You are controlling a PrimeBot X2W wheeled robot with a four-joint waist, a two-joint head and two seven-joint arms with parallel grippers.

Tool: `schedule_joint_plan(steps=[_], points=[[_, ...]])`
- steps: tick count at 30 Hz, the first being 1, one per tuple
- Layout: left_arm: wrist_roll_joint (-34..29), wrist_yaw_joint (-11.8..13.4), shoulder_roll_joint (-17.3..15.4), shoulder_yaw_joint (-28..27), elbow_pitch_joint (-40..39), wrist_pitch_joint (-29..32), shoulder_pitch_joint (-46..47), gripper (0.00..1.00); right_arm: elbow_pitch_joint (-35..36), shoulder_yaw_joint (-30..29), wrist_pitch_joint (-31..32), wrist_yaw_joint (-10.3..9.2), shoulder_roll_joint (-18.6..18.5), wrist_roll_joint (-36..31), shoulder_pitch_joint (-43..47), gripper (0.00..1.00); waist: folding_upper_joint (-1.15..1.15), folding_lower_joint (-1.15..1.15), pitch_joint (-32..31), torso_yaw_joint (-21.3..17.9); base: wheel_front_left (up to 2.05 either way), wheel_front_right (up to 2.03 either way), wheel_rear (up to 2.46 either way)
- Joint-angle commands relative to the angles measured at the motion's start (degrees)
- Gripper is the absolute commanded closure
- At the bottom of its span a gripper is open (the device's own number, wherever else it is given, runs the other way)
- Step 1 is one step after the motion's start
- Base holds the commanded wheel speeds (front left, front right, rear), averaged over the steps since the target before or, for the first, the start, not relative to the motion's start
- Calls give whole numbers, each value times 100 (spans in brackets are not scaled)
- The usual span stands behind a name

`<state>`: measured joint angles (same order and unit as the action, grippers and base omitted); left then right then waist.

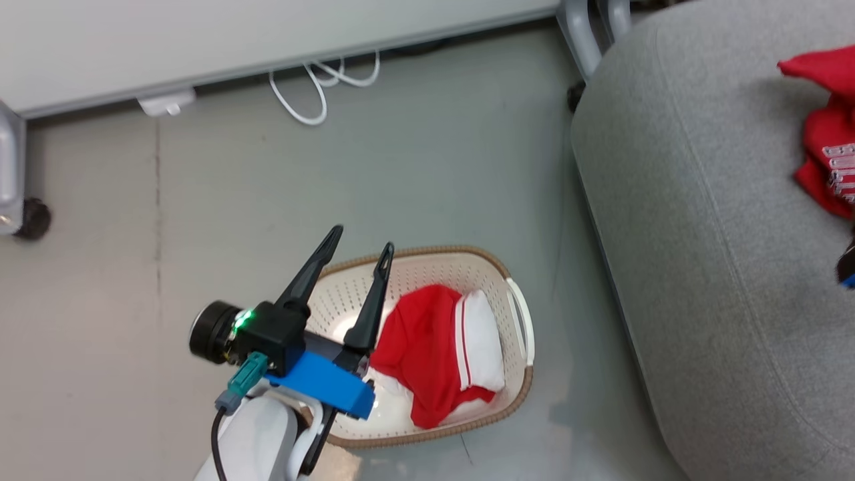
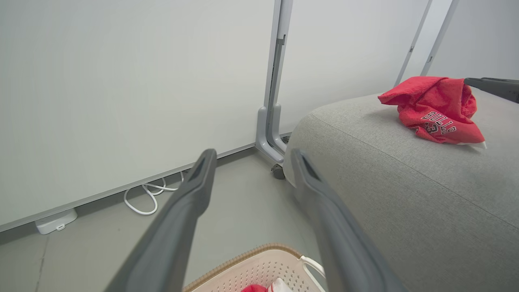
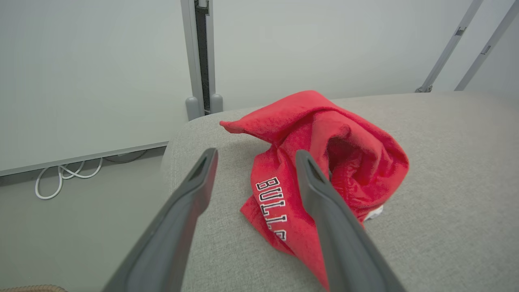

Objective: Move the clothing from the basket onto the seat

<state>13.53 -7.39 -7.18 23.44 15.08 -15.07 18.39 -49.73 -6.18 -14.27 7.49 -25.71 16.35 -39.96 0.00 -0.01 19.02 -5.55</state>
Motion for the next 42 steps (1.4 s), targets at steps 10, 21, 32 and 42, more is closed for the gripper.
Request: schedule_joint_plan(steps=[10,21,32,42], points=[[-10,-13,165,-676,432,-16,-810,0,1705,71,252,1,863,-555,1760,0,0,1,-1264,364,0,0,0],[-59,-13,298,-1112,603,-17,-1236,0,3591,149,425,1,1552,-1068,3446,0,0,1,-1777,843,0,0,0],[-154,-13,351,-1514,675,-16,-1370,0,4349,268,593,1,2083,-1244,4214,0,0,1,-1953,1005,0,0,0],[-213,-13,376,-1736,702,-16,-1517,0,4334,223,614,1,2227,-1228,4273,0,0,1,-2012,936,0,0,0]])
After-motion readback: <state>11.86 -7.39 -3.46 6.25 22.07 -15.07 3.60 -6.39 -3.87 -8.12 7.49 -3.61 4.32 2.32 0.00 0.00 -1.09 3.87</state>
